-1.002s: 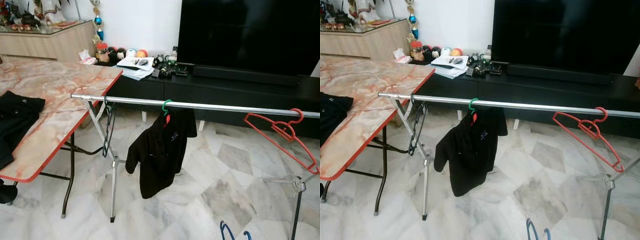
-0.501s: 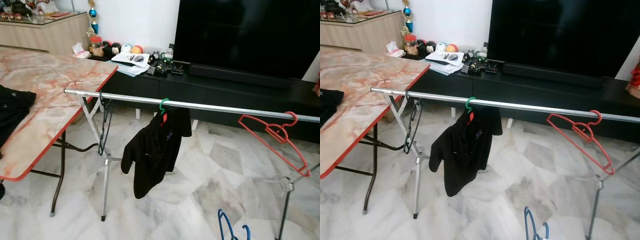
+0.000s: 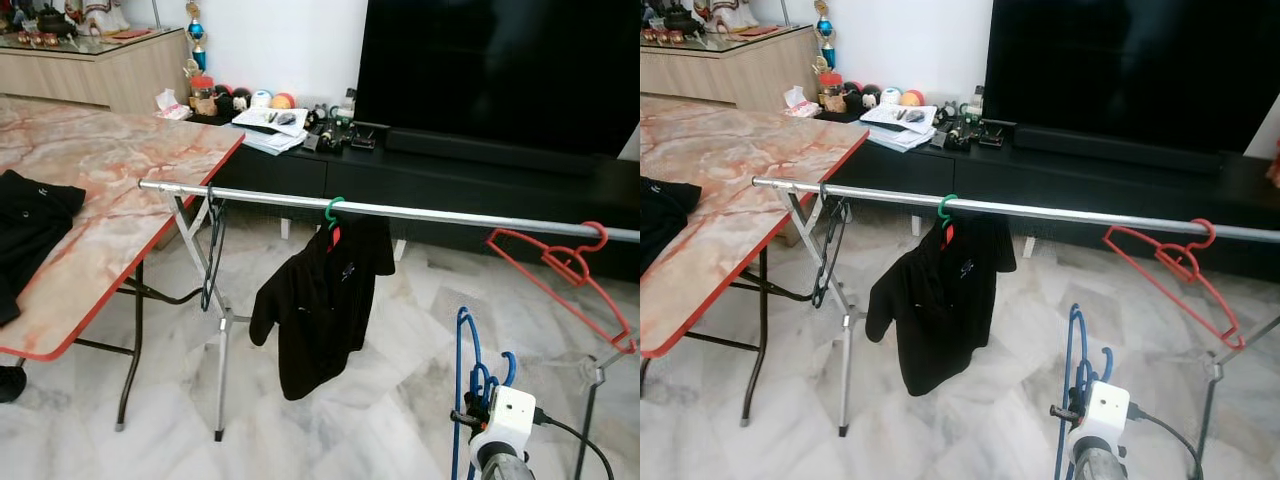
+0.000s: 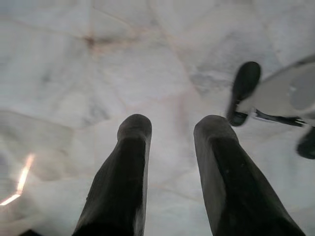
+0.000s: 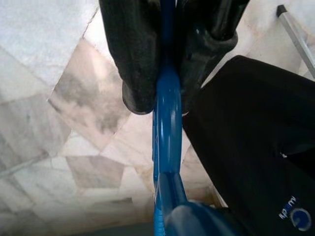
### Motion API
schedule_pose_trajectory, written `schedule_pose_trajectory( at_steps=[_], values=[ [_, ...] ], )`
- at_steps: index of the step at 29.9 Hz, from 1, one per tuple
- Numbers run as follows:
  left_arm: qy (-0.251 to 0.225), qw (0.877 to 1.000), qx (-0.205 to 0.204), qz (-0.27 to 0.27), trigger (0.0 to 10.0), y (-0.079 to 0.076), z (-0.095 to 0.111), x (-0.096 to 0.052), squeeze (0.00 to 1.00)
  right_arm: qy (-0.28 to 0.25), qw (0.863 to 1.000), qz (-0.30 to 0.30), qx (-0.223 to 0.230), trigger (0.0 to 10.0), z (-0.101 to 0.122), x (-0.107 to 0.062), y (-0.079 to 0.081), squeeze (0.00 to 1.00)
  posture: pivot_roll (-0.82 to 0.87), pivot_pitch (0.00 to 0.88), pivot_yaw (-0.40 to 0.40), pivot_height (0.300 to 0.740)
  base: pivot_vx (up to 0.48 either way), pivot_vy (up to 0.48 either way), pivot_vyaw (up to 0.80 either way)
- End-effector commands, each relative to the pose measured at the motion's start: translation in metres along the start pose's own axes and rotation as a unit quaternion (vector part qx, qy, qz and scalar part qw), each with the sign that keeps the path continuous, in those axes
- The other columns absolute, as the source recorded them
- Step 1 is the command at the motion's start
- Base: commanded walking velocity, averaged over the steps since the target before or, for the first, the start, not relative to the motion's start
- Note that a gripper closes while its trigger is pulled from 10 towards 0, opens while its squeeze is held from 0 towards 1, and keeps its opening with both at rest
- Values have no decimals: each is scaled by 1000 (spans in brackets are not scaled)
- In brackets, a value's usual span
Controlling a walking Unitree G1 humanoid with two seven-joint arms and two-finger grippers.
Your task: Hang hanger
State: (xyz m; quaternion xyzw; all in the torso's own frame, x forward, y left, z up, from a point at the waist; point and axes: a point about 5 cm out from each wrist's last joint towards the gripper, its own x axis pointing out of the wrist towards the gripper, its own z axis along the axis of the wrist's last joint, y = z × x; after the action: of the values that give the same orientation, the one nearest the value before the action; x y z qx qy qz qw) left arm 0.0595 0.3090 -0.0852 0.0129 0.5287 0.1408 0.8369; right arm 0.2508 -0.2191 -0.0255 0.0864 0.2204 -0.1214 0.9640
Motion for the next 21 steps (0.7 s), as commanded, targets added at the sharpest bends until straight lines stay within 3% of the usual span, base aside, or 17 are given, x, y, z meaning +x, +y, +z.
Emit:
schedule_pose_trajectory(
  at_steps=[1, 5, 9, 14, 21],
  values=[
    [8, 1000, 8, -3, 10000, -1, -6, -1, 0, -8, 1000, -5, -2, 10000, -1, -2, -1, 0, 186, 0, 17, 740, 0, 0, 0],
    [-6, 1000, 6, -13, 10000, -17, 0, 3, 0, -12, 1000, -6, -15, 10000, -4, -4, -2, 0, 147, 0, 32, 740, 0, 0, 103],
    [-7, 1000, 16, -25, 10000, -32, 8, 8, 0, -7, 1000, -14, -14, 10000, -8, -8, -8, 0, 134, 0, 32, 740, 0, 0, 741],
    [4, 999, 24, -30, 10000, -36, 4, 8, 0, -5, 1000, -15, -4, 10000, -9, -8, -7, 0, 147, 0, 33, 740, 0, 0, 770],
    [13, 1000, 12, -25, 10000, -33, -4, 6, 0, -2, 1000, -20, 7, 10000, -4, -3, -5, 0, 162, 0, 8, 740, 0, 0, 0]
  ],
)
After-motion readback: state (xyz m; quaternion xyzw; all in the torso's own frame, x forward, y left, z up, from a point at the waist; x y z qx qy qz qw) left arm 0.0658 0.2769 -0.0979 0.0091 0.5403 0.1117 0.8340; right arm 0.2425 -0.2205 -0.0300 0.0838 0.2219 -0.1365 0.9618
